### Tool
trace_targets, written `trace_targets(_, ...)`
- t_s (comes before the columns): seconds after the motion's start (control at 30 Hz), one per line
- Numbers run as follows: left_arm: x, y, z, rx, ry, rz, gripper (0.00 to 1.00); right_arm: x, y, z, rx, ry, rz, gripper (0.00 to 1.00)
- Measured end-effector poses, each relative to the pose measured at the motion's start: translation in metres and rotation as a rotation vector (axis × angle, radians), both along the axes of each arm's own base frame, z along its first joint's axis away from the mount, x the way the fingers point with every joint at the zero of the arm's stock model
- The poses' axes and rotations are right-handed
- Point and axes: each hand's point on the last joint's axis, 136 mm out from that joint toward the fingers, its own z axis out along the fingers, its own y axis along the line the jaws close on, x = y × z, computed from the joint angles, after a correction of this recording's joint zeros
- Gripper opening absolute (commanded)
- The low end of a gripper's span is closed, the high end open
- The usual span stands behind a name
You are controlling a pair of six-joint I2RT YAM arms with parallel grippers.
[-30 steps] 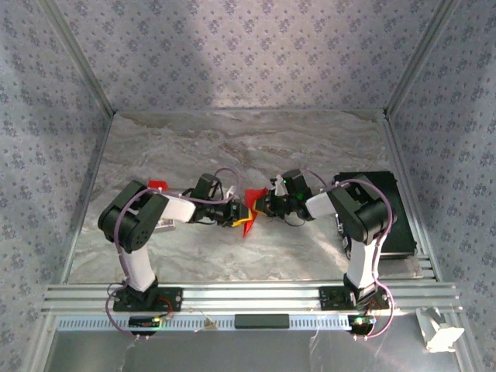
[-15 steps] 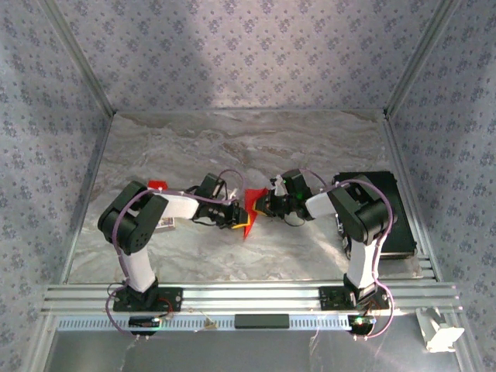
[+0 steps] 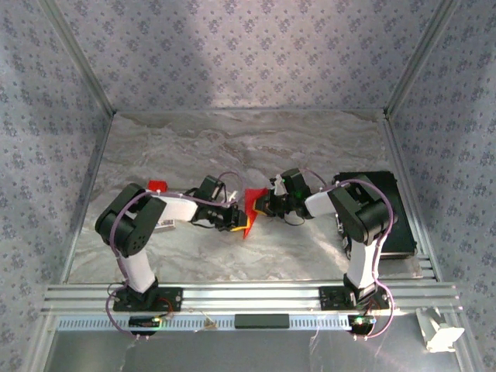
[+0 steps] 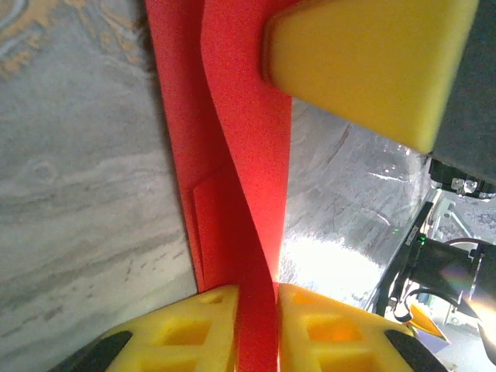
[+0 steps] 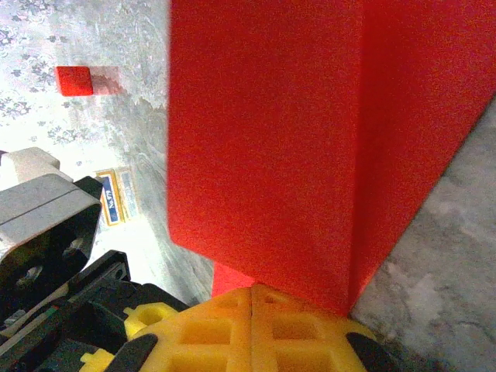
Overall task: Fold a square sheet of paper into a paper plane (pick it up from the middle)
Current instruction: Fold the wing for the fifth time at the center of the table.
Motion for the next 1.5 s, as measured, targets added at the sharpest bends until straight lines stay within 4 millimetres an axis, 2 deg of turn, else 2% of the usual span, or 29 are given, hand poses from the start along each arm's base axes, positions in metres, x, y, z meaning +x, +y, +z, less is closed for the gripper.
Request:
trace_targets(0.2,-0.002,0.000,0.001,-0.006,-0.001,-0.011,0.23,0.000,0.000,0.000,-0.004,0.002,-0.002,0.06)
trace_targets(0.4,-0.008,0.000,-0.002,0.007,0.006,-0.029,0.13,0.000,0.000,-0.001,-0.007,0.005,-0.003,0.06)
trace_targets(0.7,-0.016,0.001,-0.005,0.024,0.023,-0.049,0.07,0.000,0.000,-0.001,-0.014,0.008,-0.005,0.06)
trace_targets(0.77,-0.017,0.001,-0.006,0.025,0.023,-0.050,0.08,0.000,0.000,-0.001,-0.016,0.008,-0.006,0.06)
trace_targets(1.07,-0.019,-0.001,-0.001,0.018,0.003,-0.067,0.24,0.000,-0.001,-0.001,-0.017,0.009,-0.007,0.06)
trace_targets(1.23,-0.020,0.002,-0.001,0.038,-0.006,-0.066,0.26,0.000,-0.001,-0.001,-0.018,0.009,-0.007,0.06)
trace_targets(1.5,-0.021,0.006,-0.004,0.063,-0.010,-0.065,0.15,0.000,-0.001,-0.001,-0.019,0.008,-0.009,0.06)
